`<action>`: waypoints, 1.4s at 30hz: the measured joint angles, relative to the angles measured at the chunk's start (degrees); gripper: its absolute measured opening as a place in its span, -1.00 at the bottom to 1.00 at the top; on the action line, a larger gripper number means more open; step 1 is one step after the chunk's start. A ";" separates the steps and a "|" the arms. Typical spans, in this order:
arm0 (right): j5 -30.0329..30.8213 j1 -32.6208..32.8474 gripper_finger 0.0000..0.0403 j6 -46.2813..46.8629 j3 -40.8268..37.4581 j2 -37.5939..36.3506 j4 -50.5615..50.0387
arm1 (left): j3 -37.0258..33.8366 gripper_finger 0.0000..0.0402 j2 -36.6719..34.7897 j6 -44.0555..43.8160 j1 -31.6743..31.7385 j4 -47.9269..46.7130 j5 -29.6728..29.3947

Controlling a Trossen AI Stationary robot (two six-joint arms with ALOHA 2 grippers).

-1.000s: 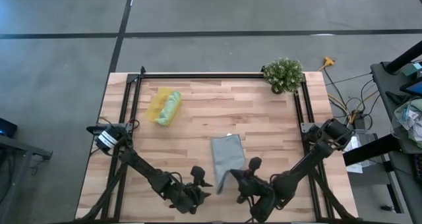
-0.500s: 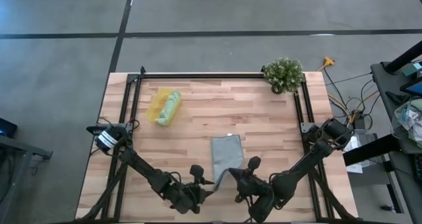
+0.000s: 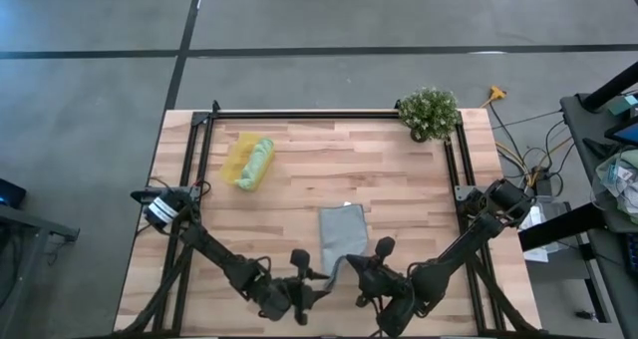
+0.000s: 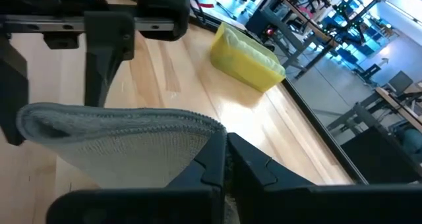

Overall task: Roll microfiber towels into tight, uniform cylinder then place into a basket
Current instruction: Fold the gray towel

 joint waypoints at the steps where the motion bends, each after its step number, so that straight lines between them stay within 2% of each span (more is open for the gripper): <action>1: -0.02 0.00 -0.96 0.02 -0.02 0.00 -0.02 | 0.00 -0.20 -0.04 0.00 0.10 -0.01 -0.04; 10: -0.04 0.01 -0.96 0.05 -0.15 0.00 -0.05 | -0.07 -0.20 -0.10 -0.35 0.47 -0.49 -1.43; 15: -0.38 0.44 -0.96 -1.81 -0.15 0.00 -0.51 | -0.07 -0.21 -0.14 -0.23 0.32 -1.68 -4.95; 19: -0.49 1.73 -0.96 -5.14 -0.15 -0.14 -0.72 | -0.09 -0.36 -1.45 0.03 -0.26 -6.08 -7.50; 27: -0.61 5.37 -0.96 -5.27 4.69 -0.74 -10.26 | 0.26 -0.96 -9.92 -0.10 -2.56 -16.06 -8.53; 32: -3.26 7.04 -0.96 -8.89 8.50 -0.76 -12.07 | 0.24 -0.98 -16.69 1.27 -3.93 -17.51 -8.57; 42: -3.19 8.37 -0.96 -15.52 14.78 -0.79 -12.42 | 0.24 -1.00 -26.14 4.36 -4.82 -20.04 -8.02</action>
